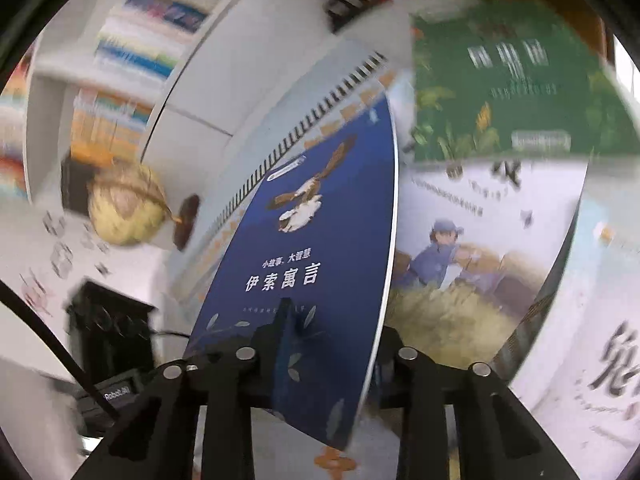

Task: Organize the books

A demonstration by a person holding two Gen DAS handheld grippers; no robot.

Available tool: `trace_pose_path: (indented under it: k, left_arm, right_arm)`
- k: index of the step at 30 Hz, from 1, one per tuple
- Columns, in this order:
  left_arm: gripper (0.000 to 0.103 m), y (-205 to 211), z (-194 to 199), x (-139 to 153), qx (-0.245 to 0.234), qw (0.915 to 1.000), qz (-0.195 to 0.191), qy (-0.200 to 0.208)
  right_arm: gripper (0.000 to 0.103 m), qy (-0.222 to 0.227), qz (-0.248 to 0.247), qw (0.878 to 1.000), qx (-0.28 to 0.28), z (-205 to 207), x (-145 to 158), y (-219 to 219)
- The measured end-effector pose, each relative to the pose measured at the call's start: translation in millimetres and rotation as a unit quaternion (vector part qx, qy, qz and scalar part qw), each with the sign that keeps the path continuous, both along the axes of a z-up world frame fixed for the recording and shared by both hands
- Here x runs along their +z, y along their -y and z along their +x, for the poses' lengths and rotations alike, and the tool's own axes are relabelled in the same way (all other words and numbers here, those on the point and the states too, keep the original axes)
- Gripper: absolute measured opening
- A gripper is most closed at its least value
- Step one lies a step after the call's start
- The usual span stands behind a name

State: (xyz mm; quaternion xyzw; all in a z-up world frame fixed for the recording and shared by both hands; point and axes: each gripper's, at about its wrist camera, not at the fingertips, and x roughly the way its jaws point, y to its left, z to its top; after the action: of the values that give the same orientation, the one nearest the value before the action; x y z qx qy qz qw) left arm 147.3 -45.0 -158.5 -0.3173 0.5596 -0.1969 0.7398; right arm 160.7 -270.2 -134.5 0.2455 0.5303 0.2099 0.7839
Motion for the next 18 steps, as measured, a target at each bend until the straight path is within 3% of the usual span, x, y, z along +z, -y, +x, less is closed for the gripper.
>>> trace_pose_path:
  k: [2, 4, 7, 11, 18]
  left_arm:
    - [0.028, 8, -2, 6, -0.010, 0.9985, 0.051, 0.015]
    - [0.031, 16, -6, 12, -0.020, 0.9938, 0.104, 0.033]
    - [0.032, 24, -14, 26, -0.029, 0.9846, 0.160, 0.064]
    - [0.033, 20, -31, 53, -0.025, 0.9725, 0.200, 0.116]
    - [0.033, -16, -58, 93, 0.034, 0.9602, 0.236, 0.145]
  right_arm:
    - [0.024, 0.045, -0.084, 0.995, 0.038, -7, 14, -19]
    - [0.024, 0.088, -0.154, 0.981, 0.081, -18, 23, -38]
    - [0.024, 0.129, -0.201, 0.964, 0.119, -28, 30, -53]
    - [0.024, 0.170, -0.192, 0.956, 0.141, -36, 45, -55]
    - [0.024, 0.237, -0.167, 0.938, 0.189, -52, 78, -86]
